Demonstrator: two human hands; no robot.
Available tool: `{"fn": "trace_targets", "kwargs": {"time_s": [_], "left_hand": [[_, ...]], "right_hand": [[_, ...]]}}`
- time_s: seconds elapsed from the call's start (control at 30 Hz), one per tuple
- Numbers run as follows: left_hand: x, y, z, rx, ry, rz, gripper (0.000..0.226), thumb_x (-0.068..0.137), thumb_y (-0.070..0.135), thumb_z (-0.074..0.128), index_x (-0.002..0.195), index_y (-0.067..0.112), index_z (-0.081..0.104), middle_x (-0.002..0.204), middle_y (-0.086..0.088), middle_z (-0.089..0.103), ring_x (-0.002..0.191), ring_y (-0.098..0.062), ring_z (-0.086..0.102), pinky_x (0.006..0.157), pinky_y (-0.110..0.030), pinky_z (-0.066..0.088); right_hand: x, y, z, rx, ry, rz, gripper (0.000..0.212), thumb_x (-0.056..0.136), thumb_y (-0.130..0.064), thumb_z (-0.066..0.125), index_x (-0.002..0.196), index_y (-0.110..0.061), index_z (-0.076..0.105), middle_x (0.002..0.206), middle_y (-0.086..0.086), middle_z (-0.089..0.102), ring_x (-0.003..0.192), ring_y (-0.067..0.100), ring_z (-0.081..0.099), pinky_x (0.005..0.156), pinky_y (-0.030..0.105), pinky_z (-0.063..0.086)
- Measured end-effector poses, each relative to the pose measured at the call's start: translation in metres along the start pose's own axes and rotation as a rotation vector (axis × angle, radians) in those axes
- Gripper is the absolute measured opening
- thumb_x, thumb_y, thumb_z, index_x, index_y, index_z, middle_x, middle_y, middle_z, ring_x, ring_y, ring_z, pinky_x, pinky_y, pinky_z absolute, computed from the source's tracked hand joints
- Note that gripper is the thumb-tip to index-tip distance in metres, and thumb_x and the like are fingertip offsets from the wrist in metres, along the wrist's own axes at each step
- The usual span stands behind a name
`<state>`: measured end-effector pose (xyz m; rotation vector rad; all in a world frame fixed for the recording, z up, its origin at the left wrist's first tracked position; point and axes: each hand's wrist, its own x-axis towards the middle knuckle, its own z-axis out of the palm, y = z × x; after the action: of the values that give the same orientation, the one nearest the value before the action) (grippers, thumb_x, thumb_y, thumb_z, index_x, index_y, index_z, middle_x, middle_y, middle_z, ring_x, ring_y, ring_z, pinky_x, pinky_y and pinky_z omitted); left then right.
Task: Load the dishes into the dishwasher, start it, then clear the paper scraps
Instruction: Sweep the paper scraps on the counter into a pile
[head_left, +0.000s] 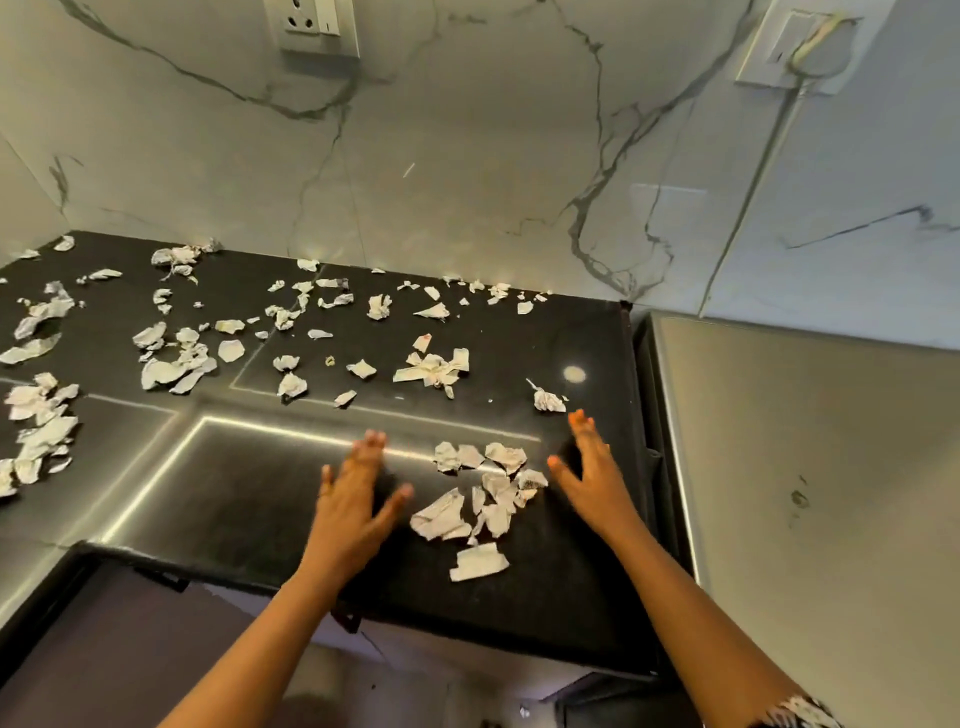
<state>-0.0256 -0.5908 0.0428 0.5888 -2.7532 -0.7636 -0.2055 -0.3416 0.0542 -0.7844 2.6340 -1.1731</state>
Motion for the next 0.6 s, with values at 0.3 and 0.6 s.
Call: {"fn": "trace_targets", "kwargs": {"time_s": [0.3,0.6], "left_hand": [[0.113,-0.025,-0.008,0.217,0.013,-0.338,0.073,0.092,0.066,0.026,0.152,0.026,0.014,0.16,-0.003,0.006,0.148,-0.023,0.003,0.116,-0.051,0.002],[0.111,-0.069,-0.039,-0.111,0.222,-0.06,0.057,0.088,0.064,0.04,0.132,0.029,0.051,0.144,0.004,0.045,0.137,-0.018,0.037,0.115,-0.056,0.017]], "right_hand": [[0.119,-0.02,0.026,-0.4,-0.297,-0.069,0.069,0.096,-0.056,0.023,0.151,-0.017,0.008,0.158,0.0,0.006,0.146,0.013,0.002,0.117,0.043,-0.003],[0.142,-0.025,0.006,0.228,-0.117,0.055,0.041,0.099,-0.031,0.042,0.137,-0.016,0.046,0.147,0.005,0.039,0.138,0.017,0.032,0.11,0.024,0.02]]}}
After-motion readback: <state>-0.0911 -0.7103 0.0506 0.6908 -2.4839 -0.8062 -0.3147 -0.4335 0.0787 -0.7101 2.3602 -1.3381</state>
